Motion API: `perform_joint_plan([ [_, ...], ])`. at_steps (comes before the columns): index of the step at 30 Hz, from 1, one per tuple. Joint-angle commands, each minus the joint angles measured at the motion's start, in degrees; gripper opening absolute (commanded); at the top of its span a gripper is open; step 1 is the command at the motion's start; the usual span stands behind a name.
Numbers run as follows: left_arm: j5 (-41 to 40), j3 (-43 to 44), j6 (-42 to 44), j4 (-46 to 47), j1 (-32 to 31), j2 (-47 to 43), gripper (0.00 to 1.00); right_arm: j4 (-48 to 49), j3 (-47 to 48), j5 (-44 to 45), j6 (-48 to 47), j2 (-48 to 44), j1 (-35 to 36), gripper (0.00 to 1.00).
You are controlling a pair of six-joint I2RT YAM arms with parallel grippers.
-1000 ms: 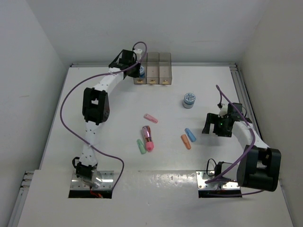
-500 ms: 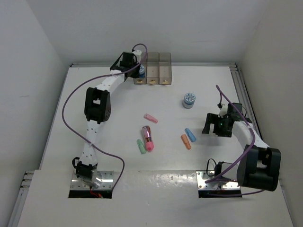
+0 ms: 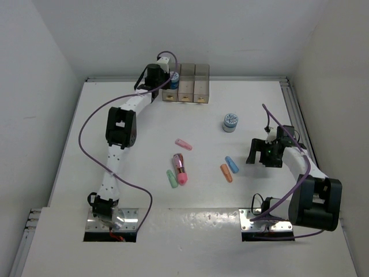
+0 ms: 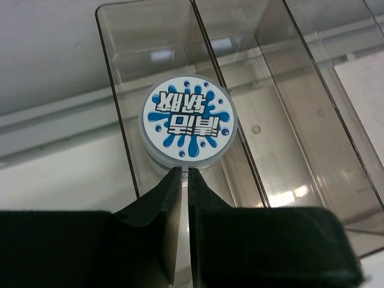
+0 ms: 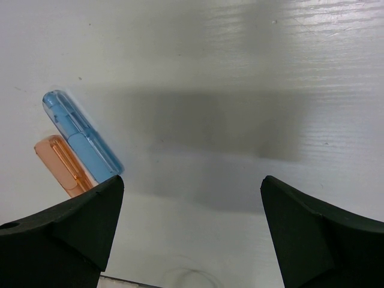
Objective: Sort the stationery into containers
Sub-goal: Move the stationery to the storage box, then move the stationery to the center of the board.
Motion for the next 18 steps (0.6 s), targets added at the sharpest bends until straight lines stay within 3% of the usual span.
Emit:
perform_joint_plan([
  [1,1.6,3.7,-1.6,8.7,0.6,1.5,0.17,1.0,2.7,0.6,-1.3,-0.3,0.0,0.95],
  [2,2.1,3.6,-1.9,9.3,0.7,1.7,0.2,1.7,2.9,0.5,-1.4,-0.4,-0.1,0.95],
  [4,2.8,3.3,-2.1,10.2,1.1,1.6,0.34,2.6,3.3,0.4,-1.4,-1.1,-0.1,0.95],
  [6,4.2,0.3,-2.3,11.9,1.6,-1.2,0.54,4.0,4.6,-0.2,-1.4,-1.3,0.2,0.94],
  [13,5.9,-10.1,-2.1,11.9,2.0,-22.3,0.67,11.1,10.6,1.3,0.0,0.3,2.7,0.93],
  [18,2.8,-13.0,-1.4,-2.9,4.4,-33.1,0.71,14.8,18.1,6.8,0.1,8.4,8.7,0.94],
])
